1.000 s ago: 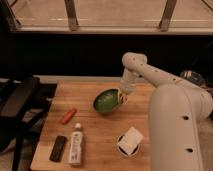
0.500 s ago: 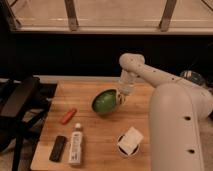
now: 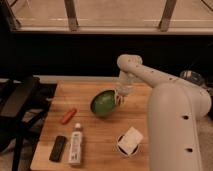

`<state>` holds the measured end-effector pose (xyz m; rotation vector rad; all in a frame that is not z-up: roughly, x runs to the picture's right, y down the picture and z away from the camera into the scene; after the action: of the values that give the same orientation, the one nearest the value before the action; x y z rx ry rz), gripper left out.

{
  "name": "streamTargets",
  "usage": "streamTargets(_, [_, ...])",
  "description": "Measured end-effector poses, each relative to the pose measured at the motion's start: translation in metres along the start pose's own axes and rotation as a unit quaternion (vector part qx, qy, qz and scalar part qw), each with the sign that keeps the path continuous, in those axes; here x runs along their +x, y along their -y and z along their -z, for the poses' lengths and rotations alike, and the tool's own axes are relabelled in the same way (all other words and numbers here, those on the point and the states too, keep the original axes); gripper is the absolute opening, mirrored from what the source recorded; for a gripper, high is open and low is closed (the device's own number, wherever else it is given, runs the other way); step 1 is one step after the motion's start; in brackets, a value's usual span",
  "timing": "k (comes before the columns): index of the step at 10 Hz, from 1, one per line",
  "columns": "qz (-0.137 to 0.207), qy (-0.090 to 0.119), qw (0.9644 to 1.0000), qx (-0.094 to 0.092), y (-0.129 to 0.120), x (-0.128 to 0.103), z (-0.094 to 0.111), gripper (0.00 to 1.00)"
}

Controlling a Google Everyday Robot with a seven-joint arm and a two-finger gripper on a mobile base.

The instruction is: Drag the ceramic bowl in a circle

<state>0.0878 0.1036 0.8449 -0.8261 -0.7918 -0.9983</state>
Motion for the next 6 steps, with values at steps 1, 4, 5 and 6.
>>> streamTargets(1, [0.007, 0.012, 0.9999, -0.001, -0.002, -0.009, -0.008, 0.0])
streamTargets(4, [0.014, 0.037, 0.9992, 0.003, -0.019, -0.047, -0.028, 0.0])
streamTargets(5, [0.007, 0.043, 0.999, 0.002, -0.032, -0.061, -0.034, 0.0])
streamTargets(6, [-0.005, 0.048, 0.9988, 0.001, -0.047, -0.07, -0.037, 0.0])
